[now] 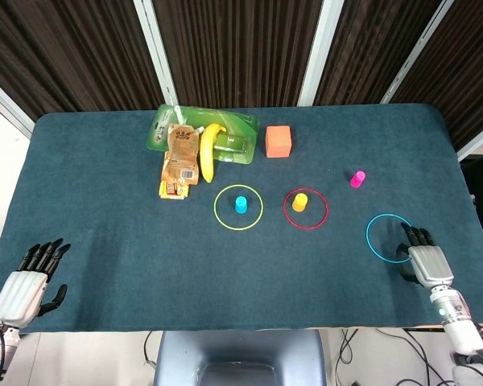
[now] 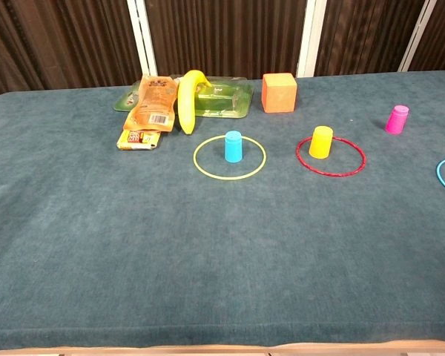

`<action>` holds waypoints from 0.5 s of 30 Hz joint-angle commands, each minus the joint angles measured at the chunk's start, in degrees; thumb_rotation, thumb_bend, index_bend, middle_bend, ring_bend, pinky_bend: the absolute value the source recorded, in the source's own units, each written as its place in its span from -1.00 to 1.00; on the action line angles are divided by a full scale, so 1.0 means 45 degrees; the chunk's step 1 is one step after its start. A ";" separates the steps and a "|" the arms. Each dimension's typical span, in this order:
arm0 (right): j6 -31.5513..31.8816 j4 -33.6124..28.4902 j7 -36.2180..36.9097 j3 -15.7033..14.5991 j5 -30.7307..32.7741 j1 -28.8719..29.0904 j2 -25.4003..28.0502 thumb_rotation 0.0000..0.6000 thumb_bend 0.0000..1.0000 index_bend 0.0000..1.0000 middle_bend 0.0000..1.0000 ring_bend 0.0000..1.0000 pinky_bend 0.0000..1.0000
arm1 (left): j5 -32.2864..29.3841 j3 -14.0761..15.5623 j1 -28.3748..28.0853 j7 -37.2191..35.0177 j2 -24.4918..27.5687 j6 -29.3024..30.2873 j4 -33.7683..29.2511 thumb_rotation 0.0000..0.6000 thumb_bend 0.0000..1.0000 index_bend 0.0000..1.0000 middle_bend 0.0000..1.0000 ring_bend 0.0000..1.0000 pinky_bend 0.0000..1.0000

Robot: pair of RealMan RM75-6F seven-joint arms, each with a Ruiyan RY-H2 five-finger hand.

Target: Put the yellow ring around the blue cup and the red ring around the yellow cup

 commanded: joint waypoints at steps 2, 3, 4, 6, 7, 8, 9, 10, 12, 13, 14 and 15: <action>-0.0014 -0.0018 0.0008 0.0005 0.0011 -0.0028 0.0005 1.00 -0.01 0.27 -0.86 -1.00 -1.00 | 0.0010 0.0010 0.0000 -0.0015 0.0008 -0.0005 0.0004 1.00 -0.09 -1.00 -1.00 -1.00 -1.00; -0.0030 -0.0023 0.0016 0.0009 0.0016 -0.0028 0.0003 1.00 -0.01 0.28 -0.86 -1.00 -1.00 | 0.0013 0.0014 -0.0002 -0.0019 0.0007 -0.0010 0.0006 1.00 -0.09 -1.00 -1.00 -1.00 -1.00; -0.0045 -0.0029 0.0027 0.0012 0.0017 -0.0029 0.0000 1.00 -0.01 0.29 -0.86 -1.00 -1.00 | 0.0018 0.0016 -0.0005 -0.0019 0.0006 -0.0014 0.0009 1.00 -0.09 -1.00 -1.00 -1.00 -1.00; -0.0058 -0.0019 0.0024 0.0009 0.0013 -0.0034 -0.0015 1.00 -0.01 0.30 -0.85 -1.00 -1.00 | 0.0022 0.0020 -0.0007 -0.0012 0.0004 -0.0018 0.0008 1.00 -0.09 -1.00 -1.00 -1.00 -1.00; -0.0060 -0.0010 0.0024 0.0011 0.0010 -0.0035 -0.0028 1.00 -0.01 0.30 -0.85 -1.00 -1.00 | 0.0022 0.0018 -0.0008 -0.0007 0.0003 -0.0017 0.0005 1.00 -0.09 -1.00 -1.00 -1.00 -1.00; -0.0061 -0.0005 0.0030 0.0015 0.0008 -0.0035 -0.0036 1.00 -0.01 0.30 -0.85 -1.00 -1.00 | 0.0020 0.0017 -0.0008 -0.0004 0.0003 -0.0017 0.0003 1.00 -0.10 -1.00 -1.00 -1.00 -1.00; -0.0063 0.0000 0.0039 0.0018 0.0007 -0.0034 -0.0042 1.00 -0.01 0.31 -0.85 -1.00 -1.00 | 0.0018 0.0018 -0.0006 -0.0004 0.0004 -0.0016 0.0002 1.00 -0.10 -1.00 -1.00 -1.00 -1.00; -0.0062 0.0003 0.0041 0.0024 0.0006 -0.0033 -0.0049 1.00 -0.01 0.31 -0.85 -1.00 -1.00 | 0.0015 0.0020 -0.0001 -0.0003 0.0006 -0.0011 0.0002 1.00 -0.10 -1.00 -1.00 -1.00 -1.00; -0.0047 0.0005 0.0037 0.0037 0.0001 -0.0027 -0.0054 1.00 -0.01 0.31 -0.85 -1.00 -1.00 | 0.0012 0.0022 0.0002 -0.0004 0.0005 -0.0011 0.0004 1.00 -0.09 -1.00 -1.00 -1.00 -1.00; -0.0040 -0.0004 0.0034 0.0040 -0.0004 -0.0026 -0.0053 1.00 -0.01 0.31 -0.85 -1.00 -1.00 | 0.0012 0.0021 0.0001 -0.0003 0.0003 -0.0010 0.0005 1.00 -0.09 -1.00 -1.00 -1.00 -1.00; -0.0037 -0.0017 0.0034 0.0041 -0.0010 -0.0023 -0.0051 1.00 -0.01 0.31 -0.85 -1.00 -1.00 | 0.0013 0.0020 0.0002 0.0000 0.0001 -0.0007 0.0007 1.00 -0.09 -1.00 -1.00 -1.00 -1.00; -0.0037 -0.0031 0.0033 0.0039 -0.0017 -0.0022 -0.0048 1.00 -0.01 0.31 -0.85 -1.00 -1.00 | 0.0018 0.0022 0.0003 0.0000 0.0001 -0.0003 0.0008 1.00 -0.09 -1.00 -1.00 -1.00 -1.00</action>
